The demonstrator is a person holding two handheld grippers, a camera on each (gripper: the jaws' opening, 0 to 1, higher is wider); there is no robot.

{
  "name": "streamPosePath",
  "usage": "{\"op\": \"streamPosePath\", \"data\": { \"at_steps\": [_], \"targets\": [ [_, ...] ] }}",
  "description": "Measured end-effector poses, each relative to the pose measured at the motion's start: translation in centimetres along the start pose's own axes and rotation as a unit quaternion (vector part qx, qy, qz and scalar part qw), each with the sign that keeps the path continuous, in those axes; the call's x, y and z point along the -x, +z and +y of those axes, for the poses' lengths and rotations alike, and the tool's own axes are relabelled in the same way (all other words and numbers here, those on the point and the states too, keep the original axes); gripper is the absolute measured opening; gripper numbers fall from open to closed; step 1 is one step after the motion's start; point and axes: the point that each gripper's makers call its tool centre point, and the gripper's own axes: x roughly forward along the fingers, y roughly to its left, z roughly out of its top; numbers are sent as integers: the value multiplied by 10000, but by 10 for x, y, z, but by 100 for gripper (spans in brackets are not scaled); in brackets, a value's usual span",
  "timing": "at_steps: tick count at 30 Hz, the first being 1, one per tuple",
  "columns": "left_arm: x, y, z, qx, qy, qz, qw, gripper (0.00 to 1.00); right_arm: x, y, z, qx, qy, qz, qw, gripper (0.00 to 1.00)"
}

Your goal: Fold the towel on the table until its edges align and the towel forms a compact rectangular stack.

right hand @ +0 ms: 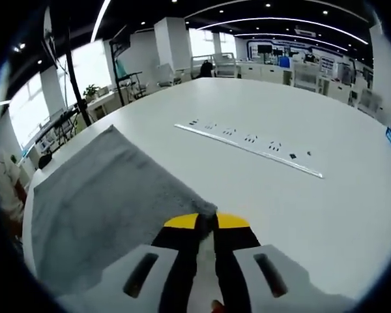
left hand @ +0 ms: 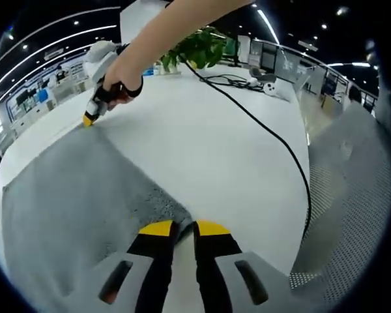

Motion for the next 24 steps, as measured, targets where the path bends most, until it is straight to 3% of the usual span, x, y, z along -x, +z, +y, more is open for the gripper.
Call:
{"op": "streamPosePath", "data": {
  "at_steps": [4,17,24],
  "targets": [
    [-1,0,0,-33,40,7,10000,10,1,0,3,-34,52,20,10000,2],
    [0,5,-1,27,-12,-85,10000,2,15,9,3,182,70,-64,9998,1],
    [10,25,-6,120,-105,-412,9990,2,25,19,4,225,62,-130,9996,1]
  ]
}}
